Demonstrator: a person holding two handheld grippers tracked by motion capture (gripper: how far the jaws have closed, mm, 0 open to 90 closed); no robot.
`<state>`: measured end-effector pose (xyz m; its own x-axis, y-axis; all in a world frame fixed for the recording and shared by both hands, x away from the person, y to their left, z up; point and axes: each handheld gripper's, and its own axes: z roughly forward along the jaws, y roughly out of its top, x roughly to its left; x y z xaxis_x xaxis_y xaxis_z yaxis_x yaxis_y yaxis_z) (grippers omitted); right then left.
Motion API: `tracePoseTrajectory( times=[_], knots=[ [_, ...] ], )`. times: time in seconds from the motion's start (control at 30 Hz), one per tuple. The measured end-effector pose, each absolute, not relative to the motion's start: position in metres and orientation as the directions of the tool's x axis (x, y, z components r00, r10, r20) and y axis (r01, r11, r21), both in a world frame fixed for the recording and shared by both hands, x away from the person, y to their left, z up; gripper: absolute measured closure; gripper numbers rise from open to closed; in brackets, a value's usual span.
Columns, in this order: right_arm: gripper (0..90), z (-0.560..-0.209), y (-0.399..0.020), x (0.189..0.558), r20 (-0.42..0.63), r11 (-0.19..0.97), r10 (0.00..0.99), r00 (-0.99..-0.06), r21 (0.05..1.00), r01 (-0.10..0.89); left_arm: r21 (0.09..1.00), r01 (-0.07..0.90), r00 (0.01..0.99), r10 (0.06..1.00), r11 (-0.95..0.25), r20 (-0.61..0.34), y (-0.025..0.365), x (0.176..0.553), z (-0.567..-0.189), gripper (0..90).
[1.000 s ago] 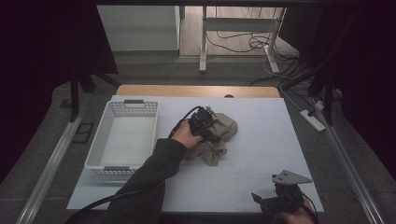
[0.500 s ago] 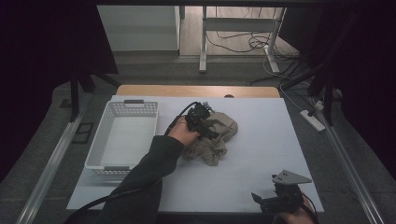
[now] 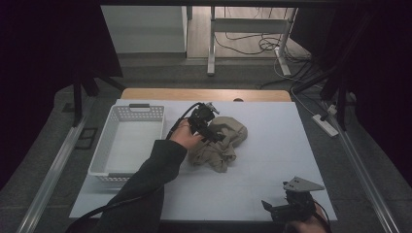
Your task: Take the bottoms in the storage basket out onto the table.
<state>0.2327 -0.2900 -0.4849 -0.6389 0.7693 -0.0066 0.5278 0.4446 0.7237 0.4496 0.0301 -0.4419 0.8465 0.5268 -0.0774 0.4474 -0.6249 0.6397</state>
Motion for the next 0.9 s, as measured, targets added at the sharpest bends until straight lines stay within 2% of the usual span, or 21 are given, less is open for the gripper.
tracePoseTrajectory(
  times=[0.9],
  knots=[
    [0.0, -0.485, -0.290, 0.233, -0.005, 0.444, 0.772, -0.636, 0.721, 0.532, 0.662, 0.424, 0.872, 0.477, -0.618, -0.113, 0.051, 0.431, -0.434, 0.0]
  ],
)
